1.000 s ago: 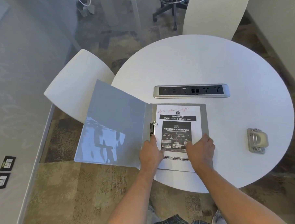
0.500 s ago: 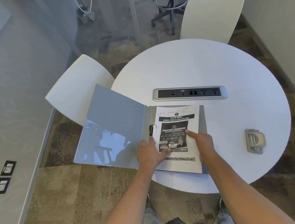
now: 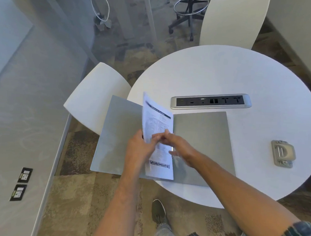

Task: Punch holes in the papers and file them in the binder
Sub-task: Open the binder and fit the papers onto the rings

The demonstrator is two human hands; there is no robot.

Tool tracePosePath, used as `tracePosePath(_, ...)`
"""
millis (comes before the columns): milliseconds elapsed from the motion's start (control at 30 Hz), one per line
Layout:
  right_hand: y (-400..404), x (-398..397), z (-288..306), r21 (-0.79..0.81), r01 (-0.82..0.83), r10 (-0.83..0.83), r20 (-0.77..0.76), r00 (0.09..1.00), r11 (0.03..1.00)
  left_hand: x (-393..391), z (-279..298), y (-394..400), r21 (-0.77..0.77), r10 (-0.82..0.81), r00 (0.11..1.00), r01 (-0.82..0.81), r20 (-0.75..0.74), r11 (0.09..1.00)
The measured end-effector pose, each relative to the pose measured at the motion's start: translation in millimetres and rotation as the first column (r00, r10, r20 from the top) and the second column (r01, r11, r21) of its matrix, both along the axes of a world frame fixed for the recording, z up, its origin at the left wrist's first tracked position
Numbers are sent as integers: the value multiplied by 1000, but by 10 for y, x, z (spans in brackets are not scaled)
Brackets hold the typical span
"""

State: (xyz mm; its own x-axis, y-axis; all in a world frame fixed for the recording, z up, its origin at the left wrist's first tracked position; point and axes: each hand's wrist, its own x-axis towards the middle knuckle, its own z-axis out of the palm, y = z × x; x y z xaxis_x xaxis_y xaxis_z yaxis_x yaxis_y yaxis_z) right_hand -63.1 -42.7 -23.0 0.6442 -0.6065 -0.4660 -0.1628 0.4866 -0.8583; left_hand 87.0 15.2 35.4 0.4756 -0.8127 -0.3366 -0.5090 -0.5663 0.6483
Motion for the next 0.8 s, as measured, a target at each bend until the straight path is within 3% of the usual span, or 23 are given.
tracePosePath(67, 87, 30, -145, -53, -52, 49, -39, 998, 997, 193, -119, -5, 56, -8, 996, 3, 92, 998)
tracePosePath(200, 224, -89, -649, -379, -137, -4, -350, 937, 915, 489, -360, 33, 146, -6, 972, -29, 236, 989)
tracePosePath(333, 273, -215, -969, -449, -388, 93, -550, 830, 805, 574, -547, 66, 178, 8, 955, -63, 296, 982)
tracePosePath(567, 232, -216, -992, -411, -444, 139, -590, 795, 796, 512, -619, 13, 223, -5, 936, -78, 351, 972)
tracePosePath(800, 215, -251, -939, -384, -287, 68, -493, 867, 877, 437, -382, -91, 162, -74, 976, 41, 204, 986)
